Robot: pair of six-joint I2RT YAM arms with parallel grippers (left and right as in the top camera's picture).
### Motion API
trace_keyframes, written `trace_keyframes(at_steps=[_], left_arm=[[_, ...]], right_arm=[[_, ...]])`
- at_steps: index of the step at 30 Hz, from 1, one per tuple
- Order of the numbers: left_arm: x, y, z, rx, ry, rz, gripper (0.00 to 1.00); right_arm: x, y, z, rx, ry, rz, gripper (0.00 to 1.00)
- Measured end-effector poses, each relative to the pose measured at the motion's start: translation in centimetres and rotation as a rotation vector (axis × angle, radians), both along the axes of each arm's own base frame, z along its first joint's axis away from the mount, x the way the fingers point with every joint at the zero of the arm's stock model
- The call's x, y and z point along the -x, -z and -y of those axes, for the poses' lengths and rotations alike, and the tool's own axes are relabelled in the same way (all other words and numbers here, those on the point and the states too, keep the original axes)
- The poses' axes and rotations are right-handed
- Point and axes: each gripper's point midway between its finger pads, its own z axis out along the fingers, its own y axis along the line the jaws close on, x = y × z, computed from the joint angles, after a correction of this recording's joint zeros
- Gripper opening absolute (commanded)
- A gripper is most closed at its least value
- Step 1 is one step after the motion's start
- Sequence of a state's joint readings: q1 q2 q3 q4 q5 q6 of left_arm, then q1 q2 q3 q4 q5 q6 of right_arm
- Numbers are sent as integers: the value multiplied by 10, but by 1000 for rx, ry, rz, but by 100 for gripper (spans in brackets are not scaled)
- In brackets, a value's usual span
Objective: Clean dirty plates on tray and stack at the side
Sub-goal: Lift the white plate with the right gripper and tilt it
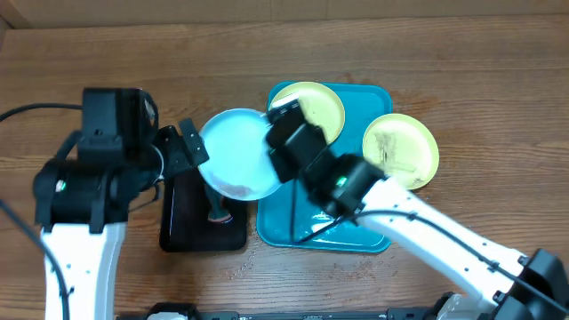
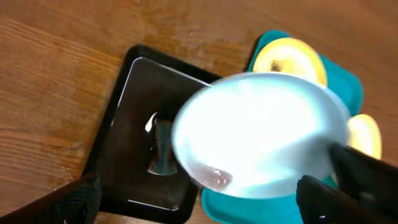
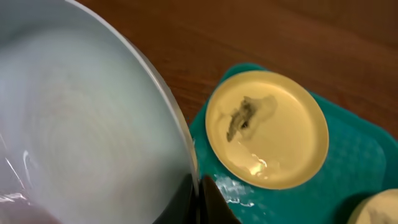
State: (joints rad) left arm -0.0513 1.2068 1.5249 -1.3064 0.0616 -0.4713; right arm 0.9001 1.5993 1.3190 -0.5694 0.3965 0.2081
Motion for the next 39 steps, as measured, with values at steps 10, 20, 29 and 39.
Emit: trace_keyframes(at_steps=[10,20,29,39], left_arm=[[20,-29,0,11,4,106,100],[23,-25,0,10,4,85,100],[21,-22,0,9,4,72,100],[21,-22,0,9,4,69,100]], right_arm=[[25,24,-45,201,-2,197,4],[45,-19,-56,297,67,463,4],[69,-39,-64,372,59,577,4],[74,-42,-64,396,55,595,4]])
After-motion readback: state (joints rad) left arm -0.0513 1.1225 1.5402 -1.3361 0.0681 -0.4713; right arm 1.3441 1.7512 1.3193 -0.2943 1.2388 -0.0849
